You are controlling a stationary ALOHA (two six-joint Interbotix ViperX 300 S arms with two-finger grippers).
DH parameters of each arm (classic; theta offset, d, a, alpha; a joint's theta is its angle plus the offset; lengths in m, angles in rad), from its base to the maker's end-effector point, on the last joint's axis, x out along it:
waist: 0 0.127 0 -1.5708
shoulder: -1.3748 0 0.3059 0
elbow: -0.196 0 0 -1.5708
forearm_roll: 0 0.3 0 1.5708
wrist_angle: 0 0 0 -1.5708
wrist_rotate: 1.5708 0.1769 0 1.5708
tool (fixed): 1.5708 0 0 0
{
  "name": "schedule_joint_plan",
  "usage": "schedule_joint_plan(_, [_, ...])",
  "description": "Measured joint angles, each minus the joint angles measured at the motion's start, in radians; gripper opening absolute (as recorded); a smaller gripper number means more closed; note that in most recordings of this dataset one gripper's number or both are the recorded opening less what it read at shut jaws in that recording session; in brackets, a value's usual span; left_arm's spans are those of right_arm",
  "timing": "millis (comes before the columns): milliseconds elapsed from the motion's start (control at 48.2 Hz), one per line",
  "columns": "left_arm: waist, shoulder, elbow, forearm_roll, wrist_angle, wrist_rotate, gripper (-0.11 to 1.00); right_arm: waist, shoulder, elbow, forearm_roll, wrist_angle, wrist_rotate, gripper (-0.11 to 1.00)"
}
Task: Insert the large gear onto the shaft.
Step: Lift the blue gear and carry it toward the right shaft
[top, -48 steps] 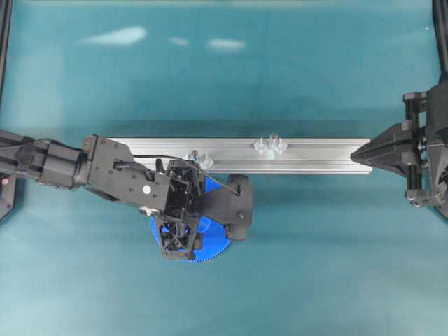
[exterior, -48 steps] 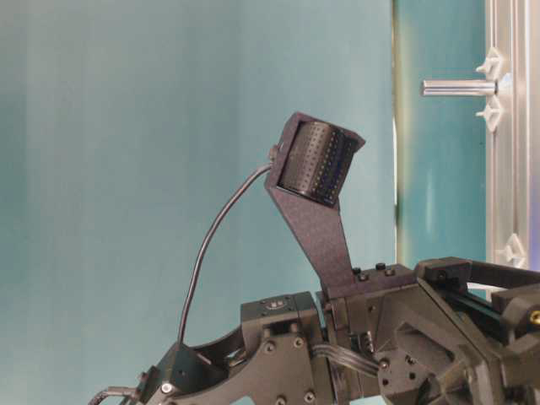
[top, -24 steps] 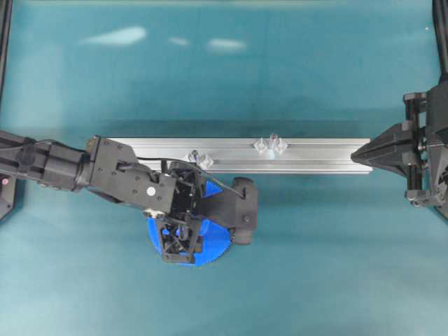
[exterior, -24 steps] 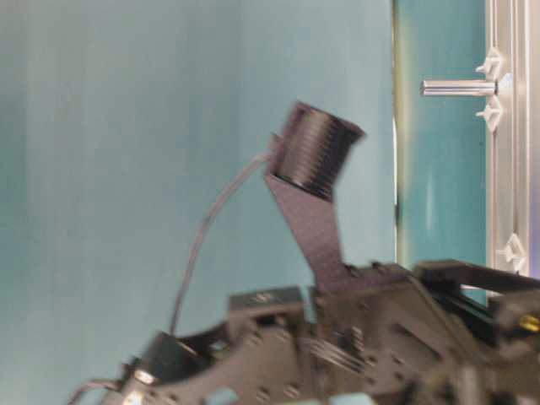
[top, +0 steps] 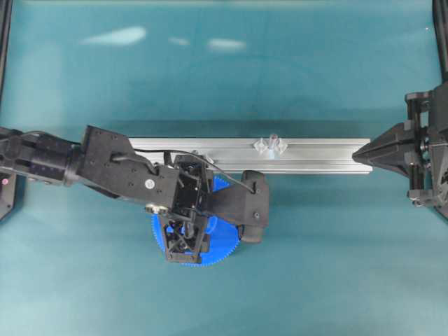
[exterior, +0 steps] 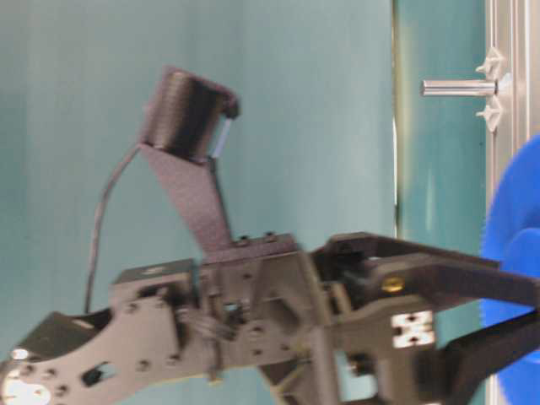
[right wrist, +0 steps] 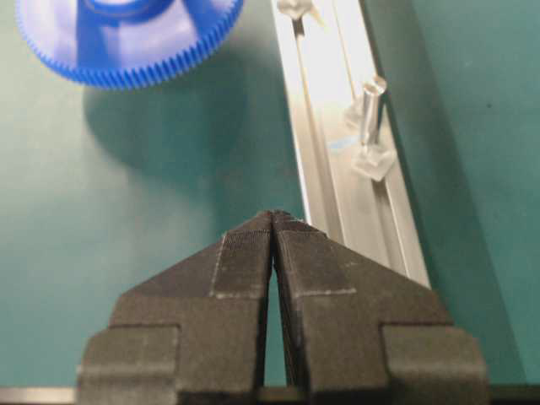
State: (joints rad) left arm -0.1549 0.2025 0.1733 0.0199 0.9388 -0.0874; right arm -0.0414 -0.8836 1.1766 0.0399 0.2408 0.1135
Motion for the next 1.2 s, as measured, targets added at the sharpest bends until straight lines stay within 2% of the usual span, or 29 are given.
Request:
schedule_joint_plan(270, [0.034, -0.041, -0.021, 0.0, 0.026, 0.012, 0.76, 0.0, -0.018, 0.003, 0.0, 0.0, 0.0, 0.09])
schedule_joint_plan(664, [0.089, -0.058, -0.098, 0.002, 0.147, 0.106, 0.76, 0.0, -0.044, 0.008, -0.002, 0.003, 0.0, 0.09])
schedule_joint_plan(1204, [0.167, -0.058, -0.233, 0.002, 0.23, 0.221, 0.76, 0.0, -0.092, 0.032, -0.002, 0.012, 0.0, 0.09])
